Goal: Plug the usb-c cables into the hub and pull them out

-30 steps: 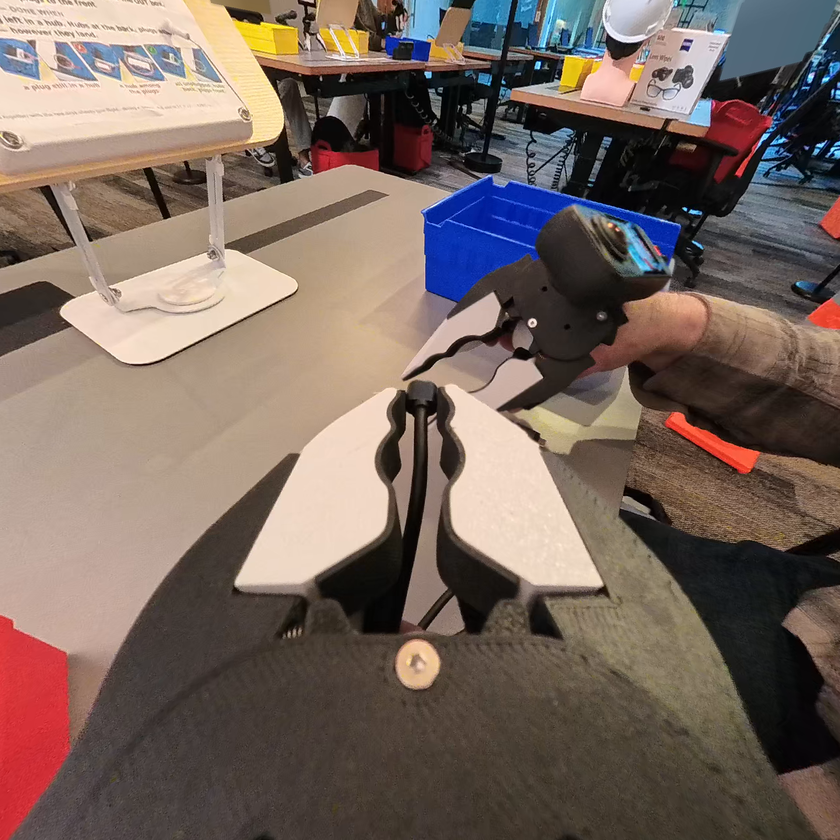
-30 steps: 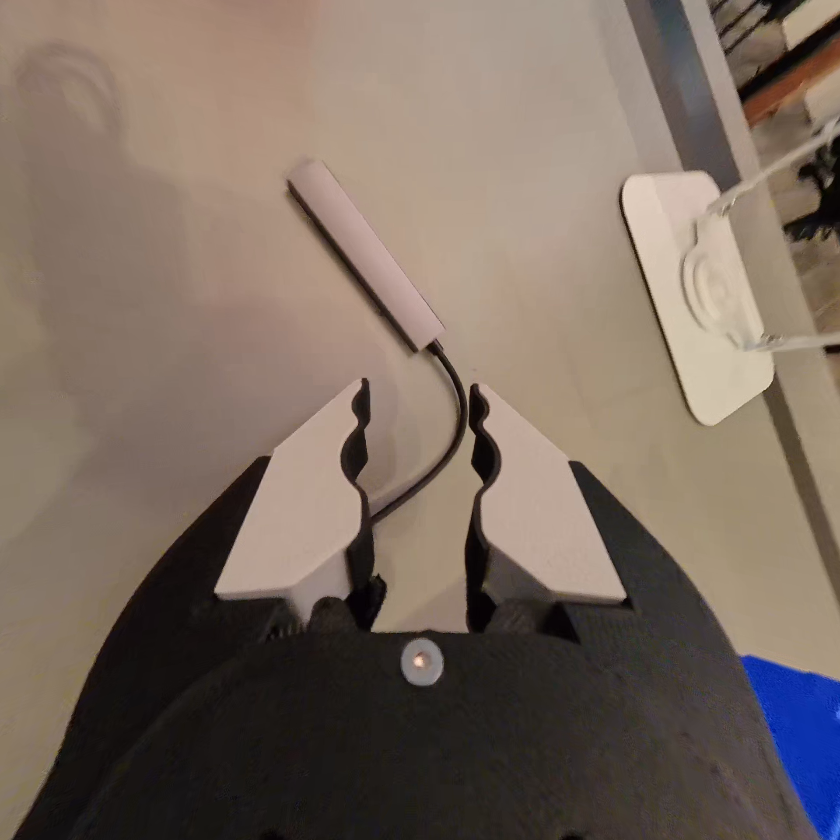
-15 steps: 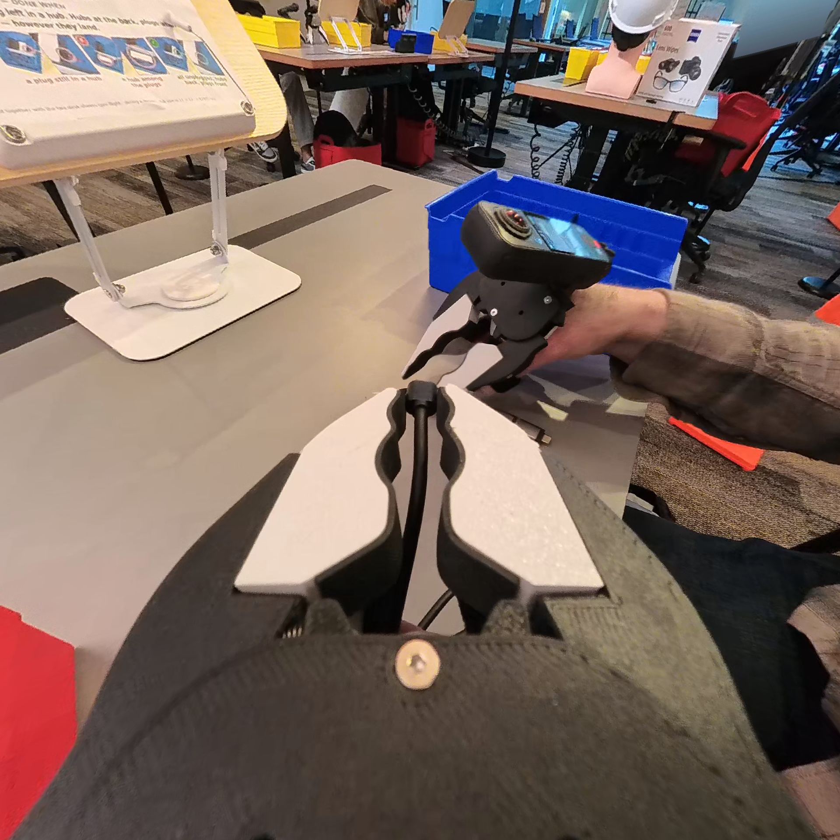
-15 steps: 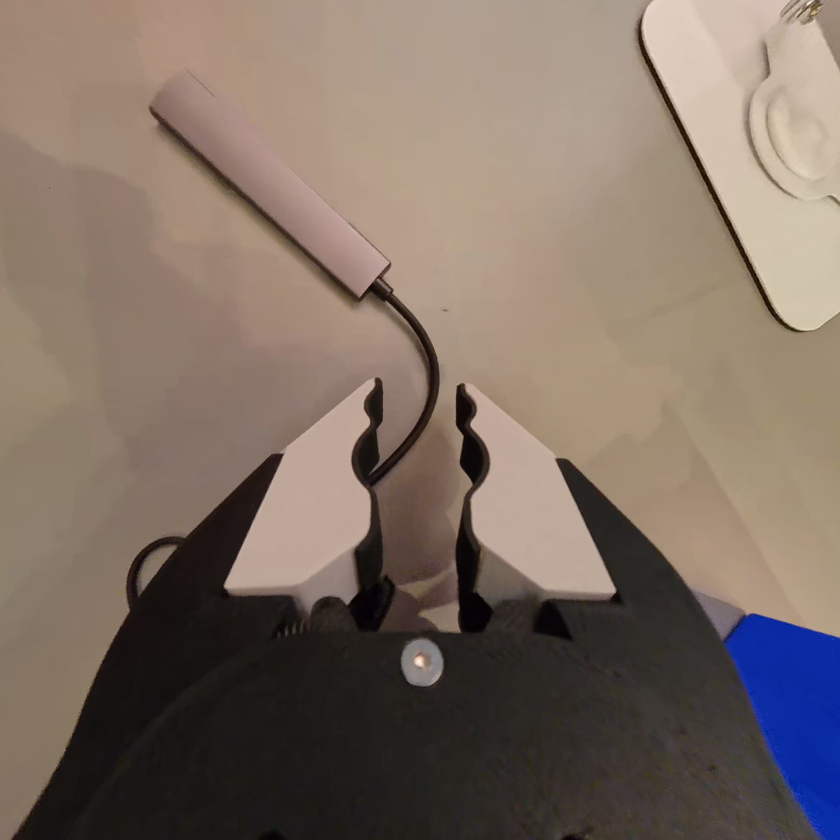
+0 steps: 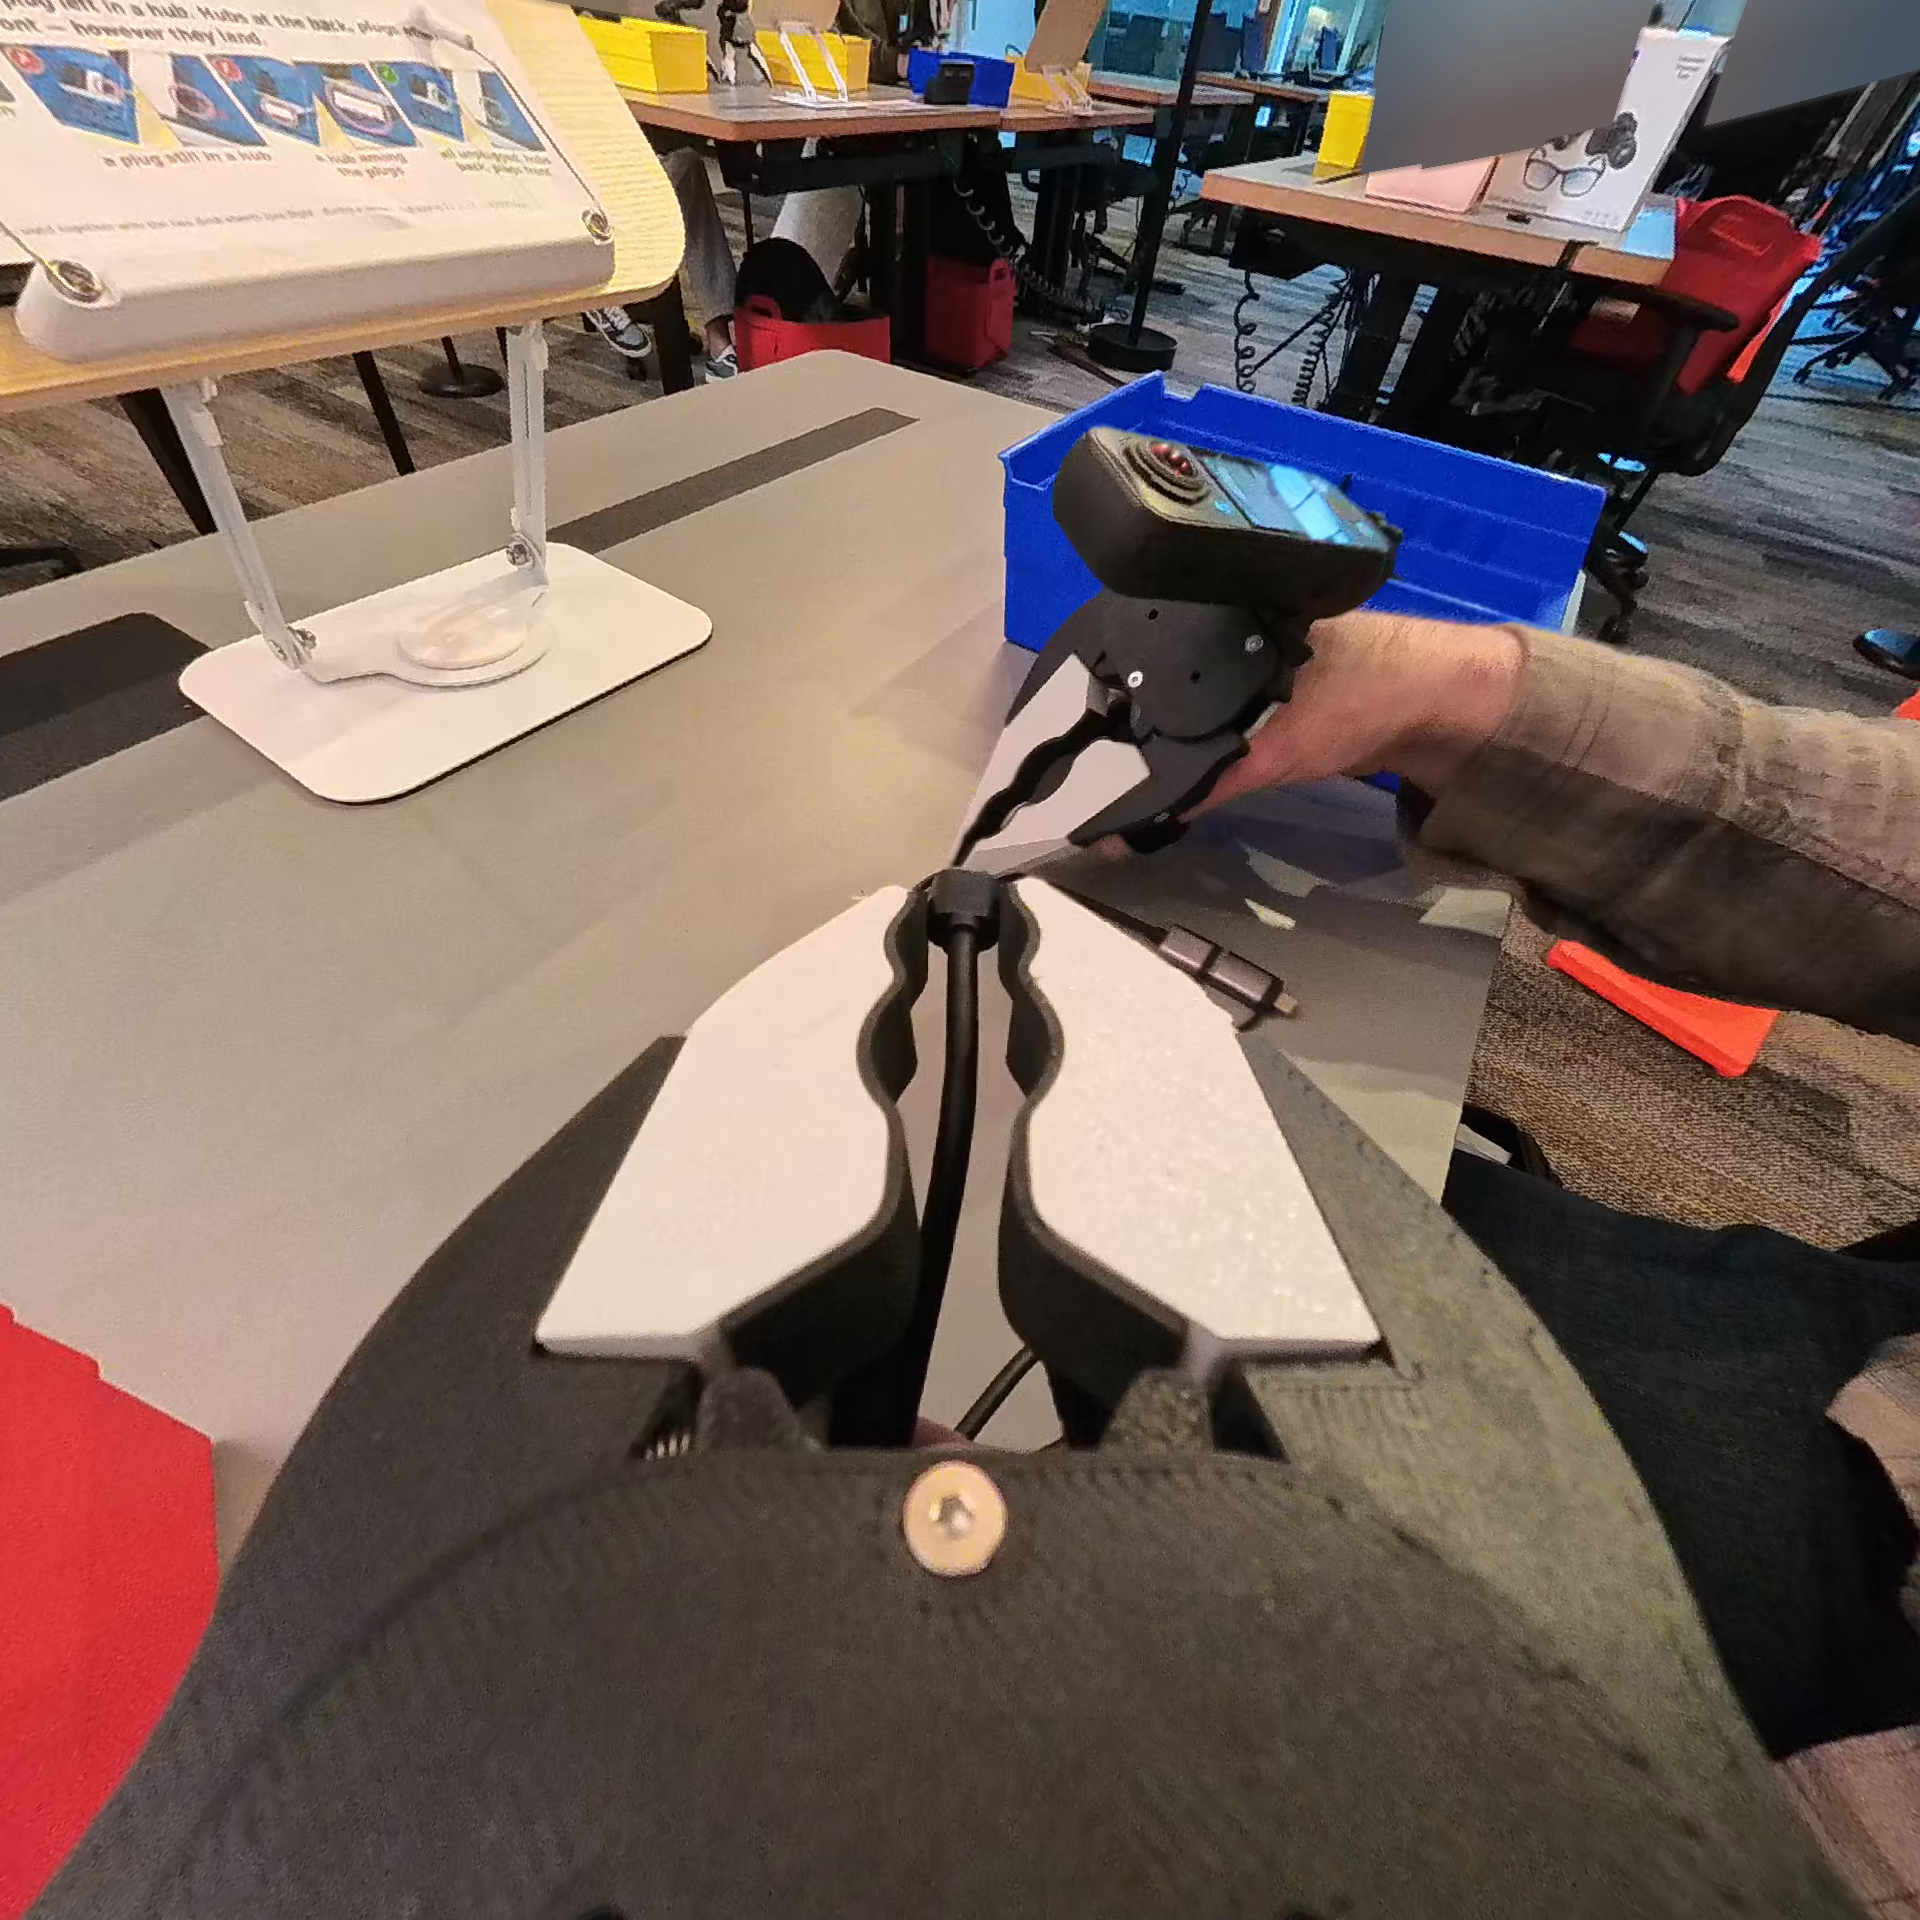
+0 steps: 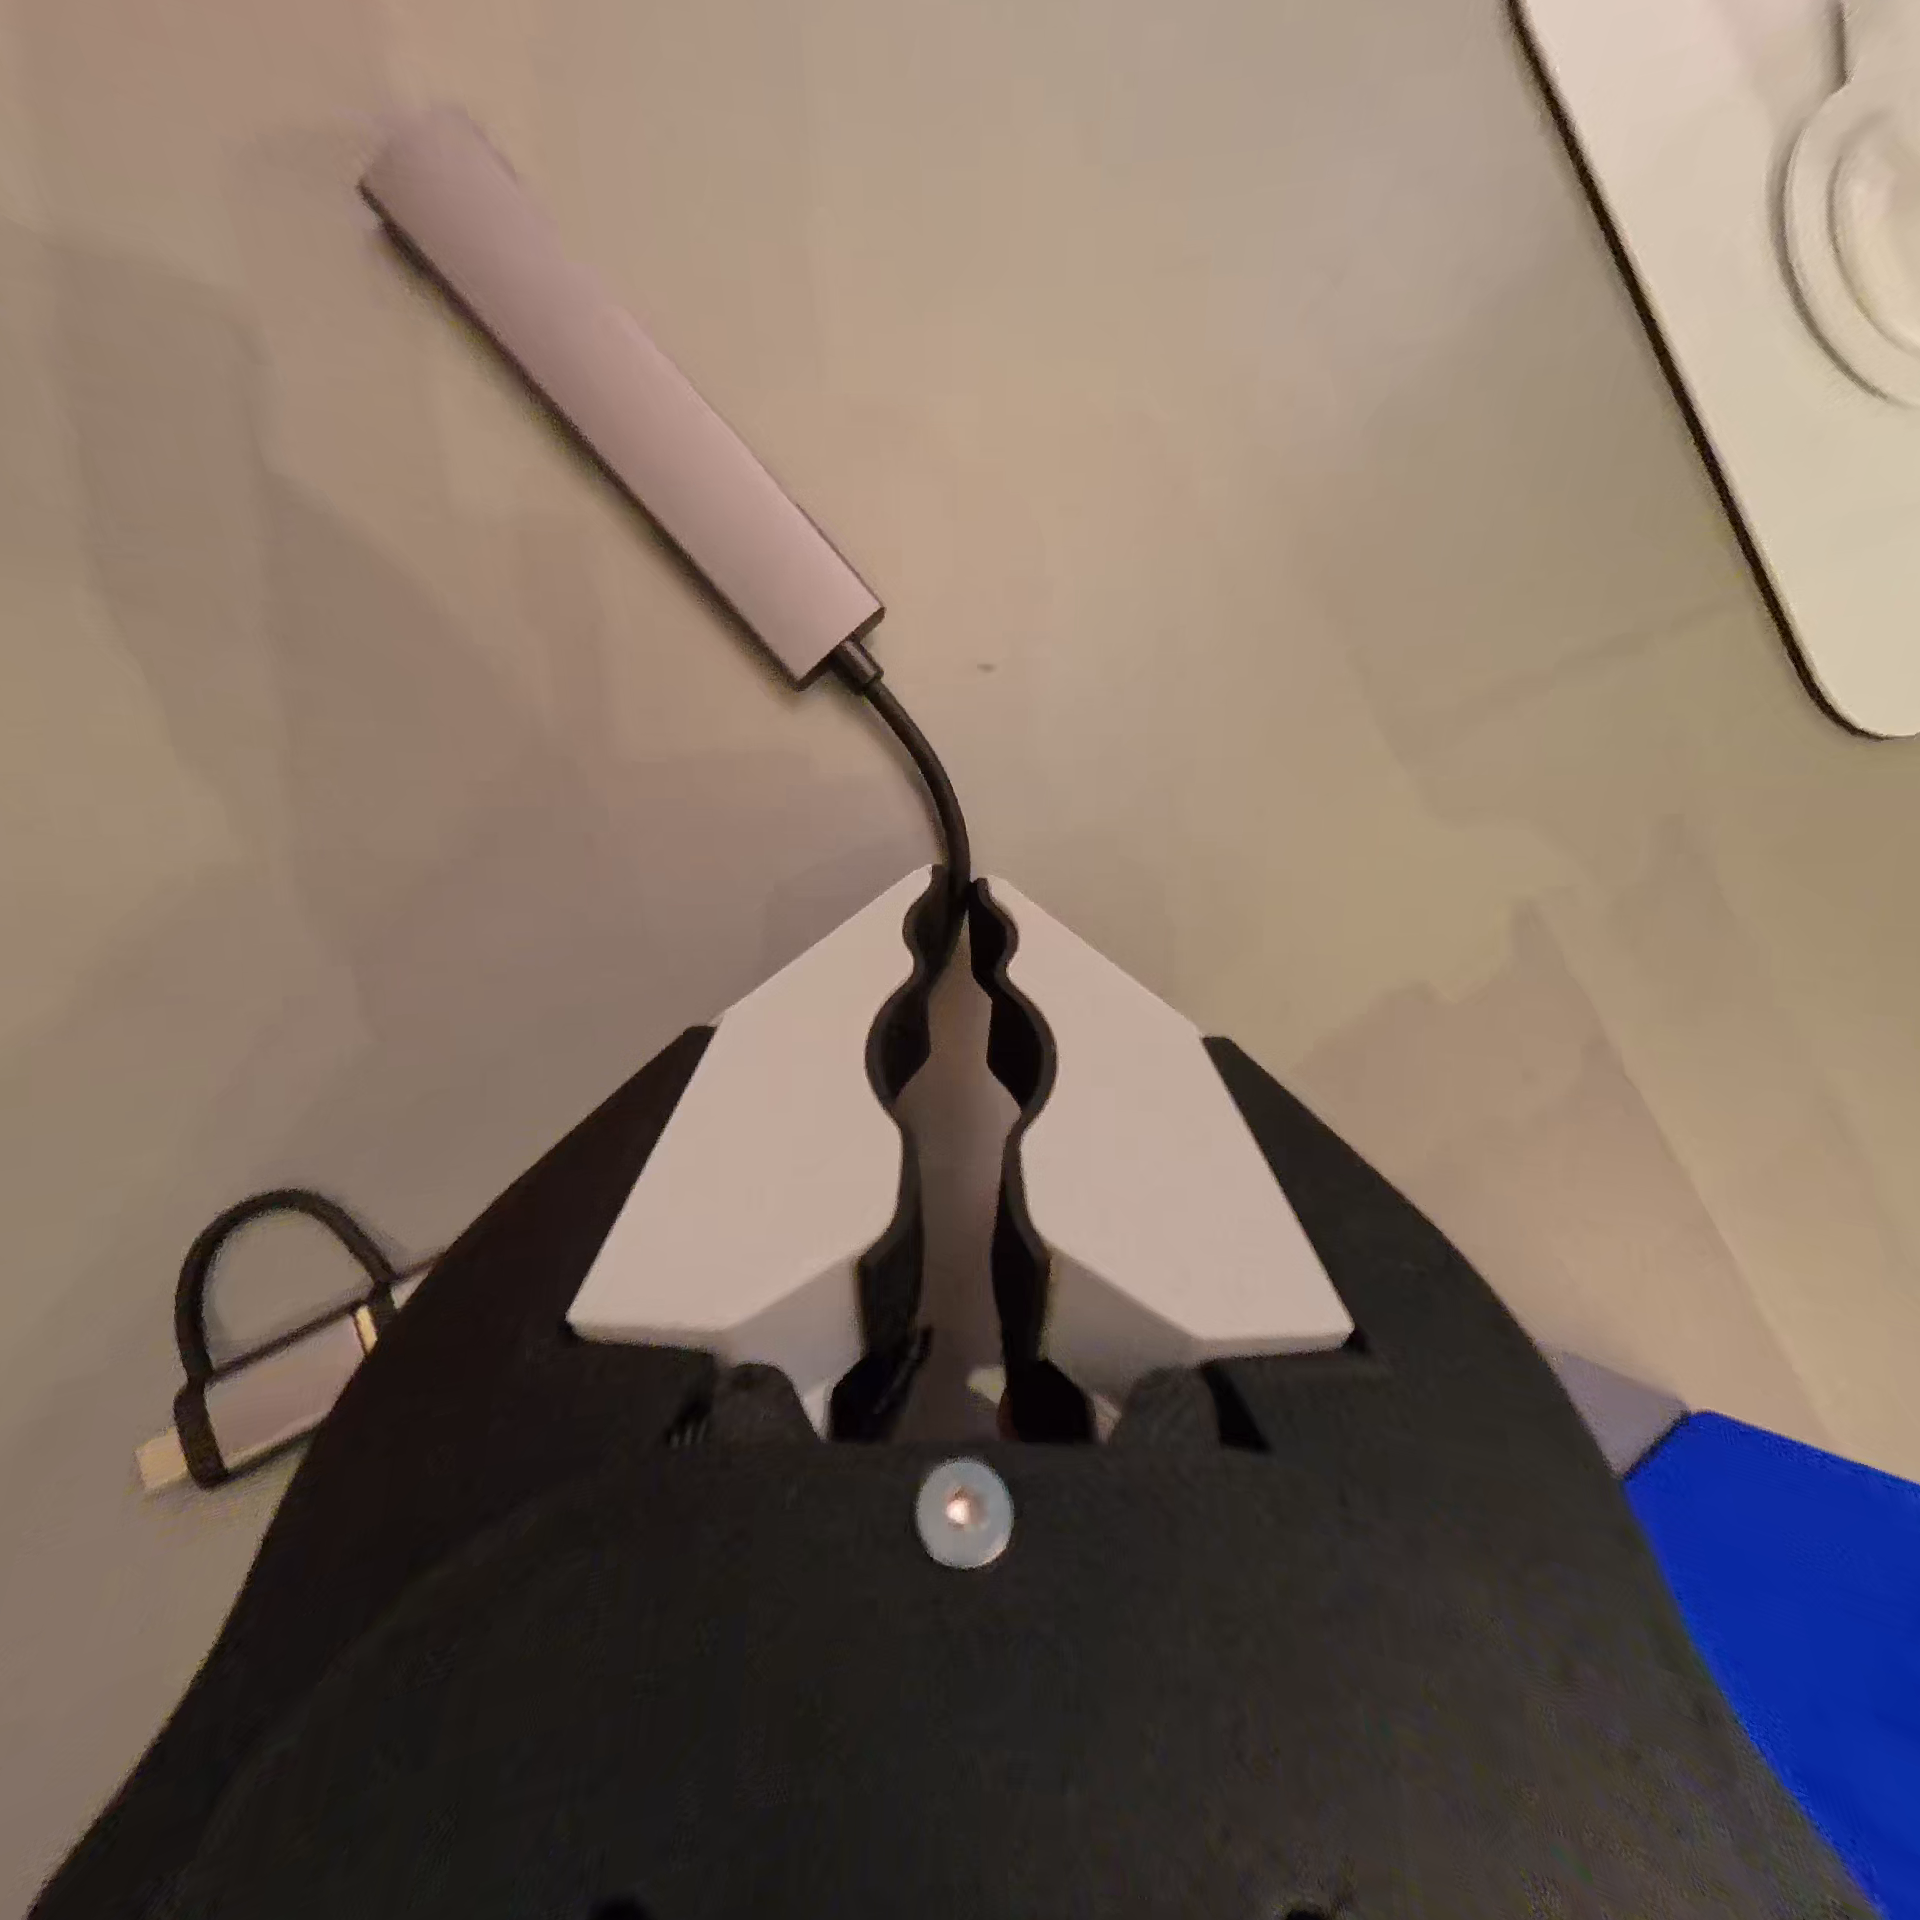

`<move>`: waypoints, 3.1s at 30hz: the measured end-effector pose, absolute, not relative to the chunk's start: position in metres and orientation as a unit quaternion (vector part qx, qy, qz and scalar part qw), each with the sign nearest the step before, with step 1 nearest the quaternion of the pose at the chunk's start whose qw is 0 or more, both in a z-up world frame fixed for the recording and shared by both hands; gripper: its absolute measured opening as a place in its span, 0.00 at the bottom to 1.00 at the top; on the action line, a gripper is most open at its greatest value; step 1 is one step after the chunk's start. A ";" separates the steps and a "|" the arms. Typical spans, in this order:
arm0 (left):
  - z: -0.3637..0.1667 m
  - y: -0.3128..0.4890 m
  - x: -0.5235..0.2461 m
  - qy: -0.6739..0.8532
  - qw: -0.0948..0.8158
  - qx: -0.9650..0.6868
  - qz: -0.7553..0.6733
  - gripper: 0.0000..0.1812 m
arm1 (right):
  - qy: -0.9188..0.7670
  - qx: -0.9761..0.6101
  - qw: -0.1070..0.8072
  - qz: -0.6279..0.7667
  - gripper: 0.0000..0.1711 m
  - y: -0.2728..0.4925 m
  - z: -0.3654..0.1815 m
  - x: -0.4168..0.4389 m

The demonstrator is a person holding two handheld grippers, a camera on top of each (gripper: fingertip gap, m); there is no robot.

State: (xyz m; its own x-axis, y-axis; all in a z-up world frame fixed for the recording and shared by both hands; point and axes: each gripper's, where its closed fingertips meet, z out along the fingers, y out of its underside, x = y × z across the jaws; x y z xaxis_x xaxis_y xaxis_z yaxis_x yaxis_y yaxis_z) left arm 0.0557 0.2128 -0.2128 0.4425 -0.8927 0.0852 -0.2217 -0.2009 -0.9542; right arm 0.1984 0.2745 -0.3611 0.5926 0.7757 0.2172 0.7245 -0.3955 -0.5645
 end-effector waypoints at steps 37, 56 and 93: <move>-0.215 0.221 0.046 0.400 0.488 -0.698 -0.338 0.07 | -0.656 -0.639 0.317 0.244 0.11 0.263 -0.349 0.068; -0.226 0.222 0.052 0.424 0.492 -0.698 -0.301 0.07 | -0.591 -0.545 0.378 0.459 0.11 0.227 -0.253 0.087; -0.226 0.211 0.059 0.485 0.495 -0.673 -0.258 0.07 | -0.612 -0.525 0.367 0.465 0.11 0.214 -0.246 0.076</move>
